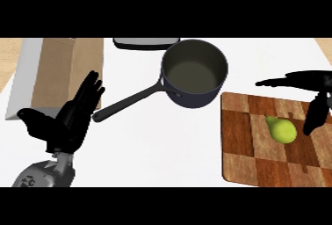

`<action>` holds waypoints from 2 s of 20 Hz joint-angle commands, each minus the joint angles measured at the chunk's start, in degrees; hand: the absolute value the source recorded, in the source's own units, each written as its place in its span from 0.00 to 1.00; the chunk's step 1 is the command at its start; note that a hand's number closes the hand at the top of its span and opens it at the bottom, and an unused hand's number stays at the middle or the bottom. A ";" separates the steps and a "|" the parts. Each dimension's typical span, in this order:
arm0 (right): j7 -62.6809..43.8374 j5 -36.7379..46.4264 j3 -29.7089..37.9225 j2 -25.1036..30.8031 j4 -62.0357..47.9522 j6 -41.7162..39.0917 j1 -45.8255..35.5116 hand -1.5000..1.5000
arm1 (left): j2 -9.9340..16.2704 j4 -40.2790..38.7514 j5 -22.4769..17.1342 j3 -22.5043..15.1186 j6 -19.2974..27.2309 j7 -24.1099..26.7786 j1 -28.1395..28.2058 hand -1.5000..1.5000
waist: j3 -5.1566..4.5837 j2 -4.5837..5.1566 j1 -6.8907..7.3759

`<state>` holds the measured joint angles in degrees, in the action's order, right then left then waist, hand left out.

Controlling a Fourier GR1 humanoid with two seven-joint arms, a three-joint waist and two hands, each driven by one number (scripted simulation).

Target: Pick the pear from the cutting board and place it in the pot

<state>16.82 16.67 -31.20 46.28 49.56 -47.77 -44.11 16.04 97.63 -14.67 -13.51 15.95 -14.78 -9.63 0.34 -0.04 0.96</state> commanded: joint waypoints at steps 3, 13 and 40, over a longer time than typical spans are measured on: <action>8.79 4.11 -2.31 -1.03 -0.08 -1.23 2.19 0.00 | -0.58 -0.30 1.27 0.37 0.66 -1.12 2.73 0.50 | -0.30 0.19 -0.15; 13.28 13.97 -7.10 -3.08 -7.87 2.89 0.31 0.00 | -0.91 -1.40 2.28 2.78 -0.55 -1.98 0.85 0.50 | -0.29 0.40 0.19; -20.64 5.16 10.64 -11.25 -20.24 24.18 5.31 1.00 | -1.74 -2.17 4.69 5.51 -0.28 -2.64 4.01 0.50 | -1.79 -3.63 -9.20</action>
<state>6.14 23.53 -24.99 34.56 33.59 -28.81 -40.21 13.72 95.90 -10.25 -8.91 15.03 -17.18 -6.31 -1.00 -2.25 -4.56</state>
